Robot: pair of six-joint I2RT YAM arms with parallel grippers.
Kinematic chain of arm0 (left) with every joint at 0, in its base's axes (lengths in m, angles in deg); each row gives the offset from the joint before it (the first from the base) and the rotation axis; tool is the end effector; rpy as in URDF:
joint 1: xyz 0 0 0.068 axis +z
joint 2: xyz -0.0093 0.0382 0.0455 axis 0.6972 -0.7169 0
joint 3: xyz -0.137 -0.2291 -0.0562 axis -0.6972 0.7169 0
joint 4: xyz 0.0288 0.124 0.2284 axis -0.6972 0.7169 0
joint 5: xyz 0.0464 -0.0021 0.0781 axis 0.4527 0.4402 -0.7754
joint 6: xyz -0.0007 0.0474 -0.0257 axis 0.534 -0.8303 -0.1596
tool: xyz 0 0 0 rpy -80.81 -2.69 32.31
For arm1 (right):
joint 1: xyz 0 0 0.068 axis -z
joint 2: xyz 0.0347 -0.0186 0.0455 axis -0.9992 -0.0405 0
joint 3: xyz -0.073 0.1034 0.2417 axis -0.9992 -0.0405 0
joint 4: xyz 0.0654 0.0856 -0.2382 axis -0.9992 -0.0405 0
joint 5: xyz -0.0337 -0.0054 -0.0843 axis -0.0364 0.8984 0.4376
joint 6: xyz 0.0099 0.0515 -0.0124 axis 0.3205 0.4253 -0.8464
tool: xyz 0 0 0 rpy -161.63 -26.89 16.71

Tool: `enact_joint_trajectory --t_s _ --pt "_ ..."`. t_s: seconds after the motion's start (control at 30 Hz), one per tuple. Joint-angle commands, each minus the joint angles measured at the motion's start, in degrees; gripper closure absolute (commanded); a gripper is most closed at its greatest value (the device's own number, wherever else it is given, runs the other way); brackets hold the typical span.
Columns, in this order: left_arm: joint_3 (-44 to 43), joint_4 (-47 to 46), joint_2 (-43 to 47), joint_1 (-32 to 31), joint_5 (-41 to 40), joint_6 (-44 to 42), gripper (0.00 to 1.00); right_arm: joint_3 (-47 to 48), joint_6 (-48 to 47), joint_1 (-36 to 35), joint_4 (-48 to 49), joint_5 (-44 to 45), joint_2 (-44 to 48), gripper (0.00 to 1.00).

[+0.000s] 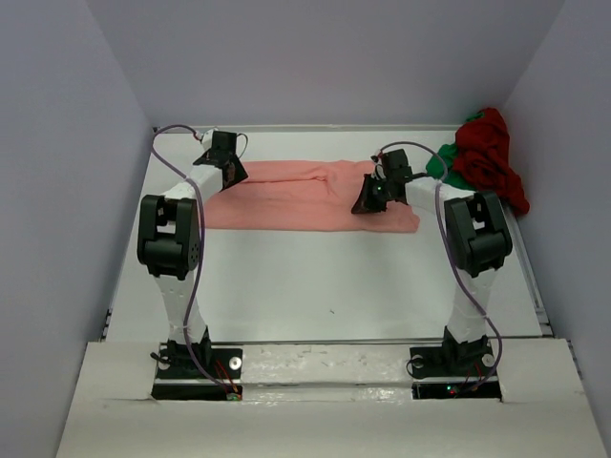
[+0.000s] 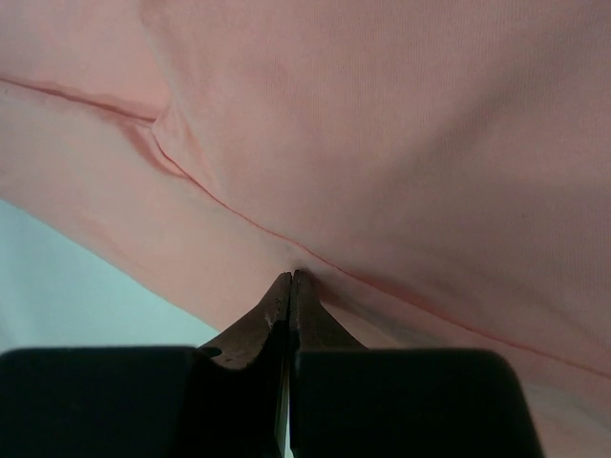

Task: Fold and stack the t-shirts
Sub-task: Fold the tshirt

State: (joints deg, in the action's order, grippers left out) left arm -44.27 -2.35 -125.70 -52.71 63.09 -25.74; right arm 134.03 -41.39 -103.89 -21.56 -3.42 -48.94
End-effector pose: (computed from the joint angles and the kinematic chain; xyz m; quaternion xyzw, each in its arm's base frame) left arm 0.4463 -0.0590 0.2141 -0.2029 0.8789 -0.0427 0.4297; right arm 0.4069 0.1329 0.1648 0.0083 0.9297 0.2892 0.2280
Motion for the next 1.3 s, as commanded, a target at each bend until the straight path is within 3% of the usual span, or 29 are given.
enact_joint_trajectory --t_s 0.0,0.23,0.77,1.03,1.27 --pt "-3.0 2.4 -0.1 0.2 -4.6 -1.1 0.45 2.8 -0.1 -0.3 2.6 0.6 -1.0 1.00" --pt "-6.3 6.1 -2.3 0.9 -10.3 -1.4 0.48 3.8 0.3 -0.3 1.2 1.2 -3.5 1.00" --pt "-5.9 3.9 -5.6 4.4 -8.1 0.1 0.51 2.9 -0.6 -0.3 1.1 0.7 -2.4 1.00" --pt "-1.8 -2.4 -4.8 6.8 3.0 1.8 0.51 2.9 -0.9 -0.3 1.0 0.8 -2.4 1.00" --pt "0.6 -6.3 -4.1 7.1 3.7 3.1 0.52 2.8 -1.0 -0.3 1.0 0.7 -2.4 1.00"
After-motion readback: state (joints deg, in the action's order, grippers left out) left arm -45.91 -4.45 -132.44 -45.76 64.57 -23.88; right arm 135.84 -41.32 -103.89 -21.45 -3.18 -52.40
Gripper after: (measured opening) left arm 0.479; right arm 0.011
